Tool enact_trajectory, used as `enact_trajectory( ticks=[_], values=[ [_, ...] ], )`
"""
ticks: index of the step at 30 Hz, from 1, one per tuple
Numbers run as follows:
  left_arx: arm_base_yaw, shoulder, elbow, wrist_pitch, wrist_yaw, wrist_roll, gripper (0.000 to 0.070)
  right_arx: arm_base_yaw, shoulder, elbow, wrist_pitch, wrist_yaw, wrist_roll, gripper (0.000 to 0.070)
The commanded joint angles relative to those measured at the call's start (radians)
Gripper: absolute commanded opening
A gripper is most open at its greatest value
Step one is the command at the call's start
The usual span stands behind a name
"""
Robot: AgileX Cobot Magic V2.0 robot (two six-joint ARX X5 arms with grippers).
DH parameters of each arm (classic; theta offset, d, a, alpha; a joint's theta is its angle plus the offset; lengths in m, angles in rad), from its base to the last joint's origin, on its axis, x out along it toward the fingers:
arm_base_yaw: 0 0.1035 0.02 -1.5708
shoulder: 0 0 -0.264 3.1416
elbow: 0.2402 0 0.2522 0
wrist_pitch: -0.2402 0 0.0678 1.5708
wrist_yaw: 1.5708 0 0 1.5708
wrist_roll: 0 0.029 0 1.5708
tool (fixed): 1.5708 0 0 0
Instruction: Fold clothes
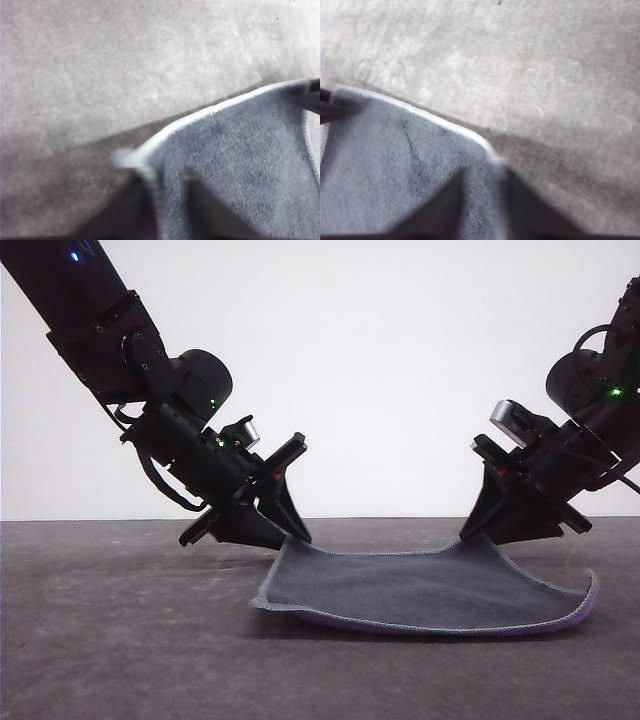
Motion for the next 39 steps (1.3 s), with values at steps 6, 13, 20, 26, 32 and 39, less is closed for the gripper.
enact_trajectory(
  ticks=[6,13,20,26,32,39],
  values=[
    [-0.009,0.03,0.021,0.025,0.003,-0.006,0.0,0.004,0.026,0.02,0.009,-0.001,0.006,0.0],
    [-0.008,0.028,0.021,0.025,0.088,-0.006,0.0,-0.017,0.022,0.024,0.004,-0.1,0.007,0.0],
    [-0.007,0.005,0.021,0.007,0.169,0.023,0.0,-0.048,0.019,0.024,-0.095,-0.227,-0.043,0.0],
    [-0.004,-0.041,0.021,-0.1,0.214,0.099,0.0,-0.079,0.012,0.024,-0.186,-0.353,-0.091,0.0],
    [-0.003,-0.059,0.021,-0.18,0.294,0.128,0.0,-0.108,-0.004,0.024,-0.347,-0.432,-0.182,0.0],
    [-0.003,-0.059,0.021,-0.29,0.376,0.188,0.0,-0.121,-0.006,0.024,-0.56,-0.502,-0.326,0.0]
  ],
)
